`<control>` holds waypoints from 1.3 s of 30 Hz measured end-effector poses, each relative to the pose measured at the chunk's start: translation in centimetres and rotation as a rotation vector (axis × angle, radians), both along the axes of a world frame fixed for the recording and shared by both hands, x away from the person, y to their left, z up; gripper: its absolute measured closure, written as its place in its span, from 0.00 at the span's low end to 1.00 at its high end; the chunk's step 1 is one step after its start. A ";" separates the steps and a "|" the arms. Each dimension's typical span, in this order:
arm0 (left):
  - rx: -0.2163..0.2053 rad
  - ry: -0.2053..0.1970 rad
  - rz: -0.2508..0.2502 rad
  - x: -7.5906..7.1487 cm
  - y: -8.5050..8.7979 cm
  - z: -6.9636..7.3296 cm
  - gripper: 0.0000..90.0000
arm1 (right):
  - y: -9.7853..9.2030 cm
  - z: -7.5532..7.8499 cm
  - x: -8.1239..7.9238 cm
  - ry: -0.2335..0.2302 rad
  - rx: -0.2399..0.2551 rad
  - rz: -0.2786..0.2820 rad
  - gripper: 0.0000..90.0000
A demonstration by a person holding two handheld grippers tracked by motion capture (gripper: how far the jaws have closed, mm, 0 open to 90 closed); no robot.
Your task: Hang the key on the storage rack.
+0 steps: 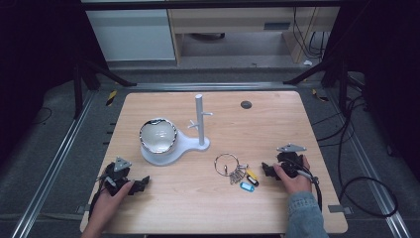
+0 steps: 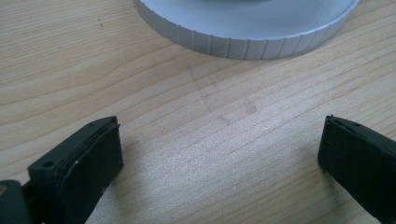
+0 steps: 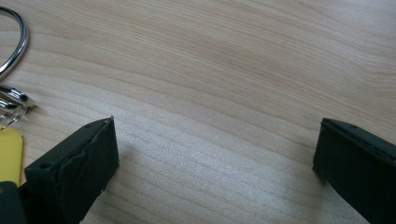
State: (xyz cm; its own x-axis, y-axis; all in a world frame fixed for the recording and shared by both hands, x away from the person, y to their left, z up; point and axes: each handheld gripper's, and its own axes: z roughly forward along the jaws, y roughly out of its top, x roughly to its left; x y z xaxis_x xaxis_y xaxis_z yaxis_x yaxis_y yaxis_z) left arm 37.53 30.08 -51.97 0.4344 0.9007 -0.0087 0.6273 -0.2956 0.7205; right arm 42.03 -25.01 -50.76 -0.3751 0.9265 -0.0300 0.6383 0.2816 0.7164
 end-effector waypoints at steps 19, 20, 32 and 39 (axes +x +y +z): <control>0.001 0.002 0.000 0.0 0.0 0.0 0.00 | 0.7 0.6 -0.7 -0.016 -0.019 0.051 0.13; 0.004 0.003 -0.002 0.0 0.0 0.0 0.00 | 0.9 0.8 -0.9 -0.019 -0.022 0.064 0.16; 0.004 0.003 -0.001 0.0 0.0 0.0 0.00 | 2.2 3.2 -2.0 0.074 -0.102 0.220 0.29; 0.004 0.003 0.001 0.0 0.0 0.0 0.00 | 2.3 4.3 -1.8 0.153 -0.135 0.274 0.43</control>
State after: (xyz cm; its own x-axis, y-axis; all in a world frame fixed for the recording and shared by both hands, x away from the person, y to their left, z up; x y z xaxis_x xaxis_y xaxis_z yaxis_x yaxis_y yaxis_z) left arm 37.53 30.08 -51.94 0.4338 0.9010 -0.0067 0.6299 -0.2979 0.7173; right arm 40.21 -22.68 -46.42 -0.6192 0.7821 -0.0700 0.6228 0.5435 0.5628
